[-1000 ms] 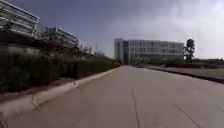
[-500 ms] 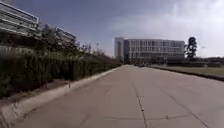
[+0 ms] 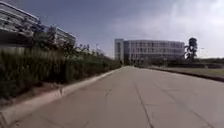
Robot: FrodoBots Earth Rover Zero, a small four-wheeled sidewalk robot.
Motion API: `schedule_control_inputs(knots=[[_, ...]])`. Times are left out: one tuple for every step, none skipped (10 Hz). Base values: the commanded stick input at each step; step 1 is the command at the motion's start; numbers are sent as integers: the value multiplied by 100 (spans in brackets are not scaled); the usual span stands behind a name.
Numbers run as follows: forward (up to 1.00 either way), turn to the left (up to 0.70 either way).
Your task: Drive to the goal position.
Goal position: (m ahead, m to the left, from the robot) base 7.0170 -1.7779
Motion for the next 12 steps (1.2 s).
schedule_control_inputs(knots=[[70, 0], [70, 0], [70, 0], [70, 0], [70, 0], [70, 0], [70, 0], [70, 0], [70, 0], [70, 0], [70, 0], [70, 0]])
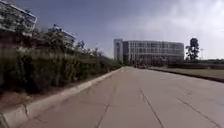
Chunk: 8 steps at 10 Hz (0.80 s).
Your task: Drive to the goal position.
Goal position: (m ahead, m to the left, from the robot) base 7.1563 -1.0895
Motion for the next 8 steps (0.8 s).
schedule_control_inputs(knots=[[70, 0], [70, 0], [70, 0], [70, 0], [70, 0], [70, 0], [70, 0], [70, 0]])
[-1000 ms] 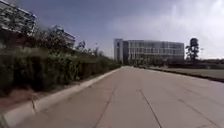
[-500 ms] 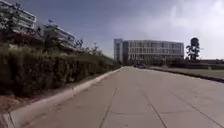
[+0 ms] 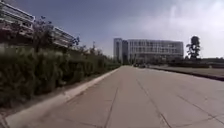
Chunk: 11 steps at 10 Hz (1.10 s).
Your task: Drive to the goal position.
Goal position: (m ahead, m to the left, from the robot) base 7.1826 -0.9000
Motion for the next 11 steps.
schedule_control_inputs(knots=[[70, 0], [70, 0], [70, 0], [70, 0], [70, 0], [70, 0], [70, 0], [70, 0], [70, 0], [23, 0], [0, 0]])
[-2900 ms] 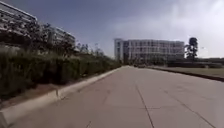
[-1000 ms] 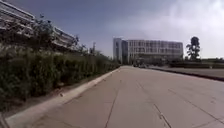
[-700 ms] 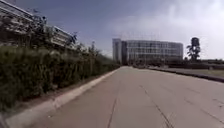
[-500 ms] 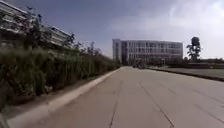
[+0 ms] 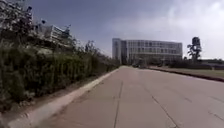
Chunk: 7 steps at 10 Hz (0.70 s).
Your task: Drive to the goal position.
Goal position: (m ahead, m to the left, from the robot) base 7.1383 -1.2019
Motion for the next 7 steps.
schedule_control_inputs(knots=[[0, 0], [0, 0], [0, 0], [0, 0], [0, 0], [0, 0], [0, 0]])
